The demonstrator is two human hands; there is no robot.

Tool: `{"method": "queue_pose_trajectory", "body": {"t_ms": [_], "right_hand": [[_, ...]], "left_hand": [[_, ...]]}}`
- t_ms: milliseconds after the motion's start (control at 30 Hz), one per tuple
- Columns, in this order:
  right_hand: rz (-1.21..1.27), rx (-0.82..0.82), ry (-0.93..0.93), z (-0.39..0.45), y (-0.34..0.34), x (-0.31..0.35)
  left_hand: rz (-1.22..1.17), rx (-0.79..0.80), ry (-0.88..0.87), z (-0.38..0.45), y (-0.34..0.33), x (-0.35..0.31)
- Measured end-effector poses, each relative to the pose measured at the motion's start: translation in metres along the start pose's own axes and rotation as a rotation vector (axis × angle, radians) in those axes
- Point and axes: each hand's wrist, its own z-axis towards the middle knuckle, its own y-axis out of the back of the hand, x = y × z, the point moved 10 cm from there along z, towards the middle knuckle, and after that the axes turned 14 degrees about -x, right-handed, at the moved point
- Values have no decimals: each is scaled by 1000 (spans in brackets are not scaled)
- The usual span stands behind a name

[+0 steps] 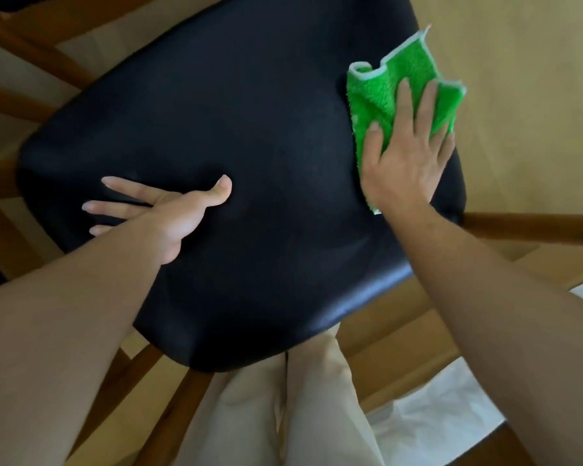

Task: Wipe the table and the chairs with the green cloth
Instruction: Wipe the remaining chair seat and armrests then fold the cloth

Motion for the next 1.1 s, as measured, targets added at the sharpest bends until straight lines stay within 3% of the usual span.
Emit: {"method": "queue_pose_trajectory", "body": {"t_ms": [100, 167, 367, 467, 567, 667, 767, 833, 900, 967, 1100], "right_hand": [[-43, -14, -108, -35, 0, 5], [-54, 63, -101, -91, 1, 22], [-112, 405, 391, -264, -4, 74], [-69, 468, 478, -263, -10, 68], [8, 390, 557, -211, -4, 62], [-45, 204, 277, -99, -1, 29], [-68, 144, -44, 7, -5, 0], [-12, 98, -289, 49, -7, -7], [-8, 73, -369, 57, -10, 20], [-68, 101, -186, 33, -15, 76], [4, 272, 495, -79, -35, 206]], "left_hand": [[35, -17, 7, 1, 2, 1], [58, -23, 5, 1, 3, 1], [31, -24, 13, -1, 2, 0], [7, -1, 15, -2, 0, 0], [-15, 51, 12, -4, -3, -2], [-18, 102, 13, -6, -5, -4], [-36, 126, 15, -7, -7, -6], [-48, 152, 13, -8, -9, -6], [-62, 173, 11, -7, -10, -7], [-61, 189, 18, -6, -9, -6], [-54, 183, 43, -2, -14, -3]]}}
